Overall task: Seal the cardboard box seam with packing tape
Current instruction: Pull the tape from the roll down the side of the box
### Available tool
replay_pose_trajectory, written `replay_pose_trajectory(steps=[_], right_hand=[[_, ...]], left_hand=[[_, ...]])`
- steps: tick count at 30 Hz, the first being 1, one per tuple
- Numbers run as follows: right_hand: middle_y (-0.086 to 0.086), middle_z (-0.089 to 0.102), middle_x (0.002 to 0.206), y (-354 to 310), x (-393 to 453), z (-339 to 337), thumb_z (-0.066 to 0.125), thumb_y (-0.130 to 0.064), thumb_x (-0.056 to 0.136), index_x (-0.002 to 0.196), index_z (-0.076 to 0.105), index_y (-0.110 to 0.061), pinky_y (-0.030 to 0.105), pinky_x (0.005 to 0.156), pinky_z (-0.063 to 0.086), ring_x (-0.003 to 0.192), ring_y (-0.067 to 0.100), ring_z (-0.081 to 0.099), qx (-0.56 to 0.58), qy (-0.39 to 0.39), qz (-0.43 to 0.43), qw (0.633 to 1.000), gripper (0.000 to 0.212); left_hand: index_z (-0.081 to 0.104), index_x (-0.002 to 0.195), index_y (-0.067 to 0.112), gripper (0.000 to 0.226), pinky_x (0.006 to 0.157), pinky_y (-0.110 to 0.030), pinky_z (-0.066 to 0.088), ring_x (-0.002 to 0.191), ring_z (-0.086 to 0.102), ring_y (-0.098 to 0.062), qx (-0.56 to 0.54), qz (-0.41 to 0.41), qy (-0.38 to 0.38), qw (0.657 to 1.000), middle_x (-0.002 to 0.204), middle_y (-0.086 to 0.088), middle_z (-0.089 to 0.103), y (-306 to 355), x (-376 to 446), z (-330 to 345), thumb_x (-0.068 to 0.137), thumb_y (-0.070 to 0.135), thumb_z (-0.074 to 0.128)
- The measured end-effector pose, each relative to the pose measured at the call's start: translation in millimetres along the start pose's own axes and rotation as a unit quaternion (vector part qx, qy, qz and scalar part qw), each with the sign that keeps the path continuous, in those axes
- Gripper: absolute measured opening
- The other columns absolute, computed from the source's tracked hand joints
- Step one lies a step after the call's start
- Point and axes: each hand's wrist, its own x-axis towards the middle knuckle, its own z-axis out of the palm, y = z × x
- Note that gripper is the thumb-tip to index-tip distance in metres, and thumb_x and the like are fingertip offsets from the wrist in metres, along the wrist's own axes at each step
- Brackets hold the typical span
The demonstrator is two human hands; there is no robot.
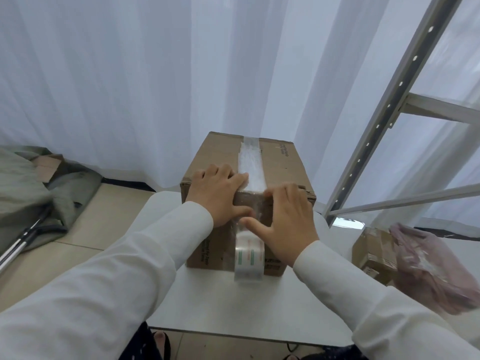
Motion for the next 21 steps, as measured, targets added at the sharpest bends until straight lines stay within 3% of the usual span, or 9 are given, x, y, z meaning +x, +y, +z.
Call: replay_pose_trajectory(steps=[3,5,7,10,12,15,18,21], right_hand=[[-0.007,0.051,0.084,1,-3,-1,0.059,-0.059,0.077,0.089,0.046,-0.024,0.019,0.061,0.037,0.075,0.01,0.05,0.107,-0.107,0.083,0.985,0.039],[-0.007,0.053,0.082,4,-3,2,0.059,-0.061,0.075,0.095,0.046,-0.022,0.021,0.058,0.038,0.072,0.007,0.051,0.169,-0.197,0.142,0.955,0.046],[-0.003,0.058,0.089,8,-1,9,0.061,-0.06,0.074,0.1,0.051,-0.017,0.023,0.065,0.043,0.081,0.011,0.055,0.229,-0.225,0.188,0.928,0.052],[0.006,0.068,0.1,14,3,19,0.064,-0.053,0.075,0.097,0.061,-0.012,0.035,0.091,0.049,0.095,0.021,0.062,0.33,-0.241,0.242,0.88,0.047],[0.008,0.069,0.106,17,4,20,0.064,-0.05,0.077,0.111,0.061,-0.008,0.038,0.1,0.046,0.1,0.022,0.064,0.406,-0.251,0.284,0.832,0.054],[0.009,0.067,0.117,21,3,23,0.065,-0.055,0.073,0.124,0.054,-0.01,0.041,0.105,0.042,0.11,0.024,0.062,0.465,-0.28,0.322,0.776,0.069],[0.013,0.069,0.114,14,-5,33,0.069,-0.064,0.059,0.124,0.055,-0.012,0.041,0.104,0.044,0.107,0.026,0.064,0.469,-0.34,0.321,0.749,0.085],[0.009,0.074,0.102,8,-6,41,0.057,-0.059,0.077,0.118,0.058,-0.015,0.039,0.105,0.042,0.101,0.021,0.068,0.475,-0.366,0.291,0.746,0.06]], left_hand=[[0.038,0.126,0.031,0.07,0.095,-0.039,0.03,0.115,0.037,-0.024,0.026,-0.001,0.014,1.0,0.123,-0.001,0.044,1,2,2,0.069,0.068,0.054],[0.04,0.123,0.03,0.071,0.094,-0.04,0.03,0.113,0.037,-0.024,0.017,-0.006,0.011,1.0,0.12,-0.001,0.043,2,4,2,0.065,0.067,0.058],[0.039,0.124,0.03,0.076,0.096,-0.042,0.031,0.114,0.037,-0.025,0.008,-0.007,0.003,1.0,0.121,-0.002,0.042,1,5,2,0.062,0.068,0.061],[0.032,0.129,0.03,0.084,0.104,-0.049,0.029,0.121,0.037,-0.027,0.009,-0.012,-0.002,1.0,0.13,-0.003,0.04,1,6,3,0.061,0.069,0.061],[0.021,0.138,0.031,0.089,0.109,-0.054,0.022,0.132,0.031,-0.029,0.029,-0.012,-0.011,0.999,0.143,-0.005,0.033,2,6,6,0.066,0.07,0.057],[0.003,0.145,0.033,0.096,0.111,-0.054,0.016,0.14,0.018,-0.031,0.055,-0.003,-0.026,0.998,0.155,-0.003,0.016,2,6,8,0.07,0.071,0.05],[0.012,0.144,0.031,0.096,0.113,-0.052,0.016,0.14,0.018,-0.03,0.035,0.003,-0.029,0.999,0.154,0.0,0.02,1,6,8,0.067,0.075,0.049],[0.018,0.143,0.03,0.094,0.112,-0.05,0.019,0.139,0.021,-0.031,0.029,0.015,-0.03,0.999,0.153,0.001,0.026,0,7,7,0.067,0.075,0.049]])
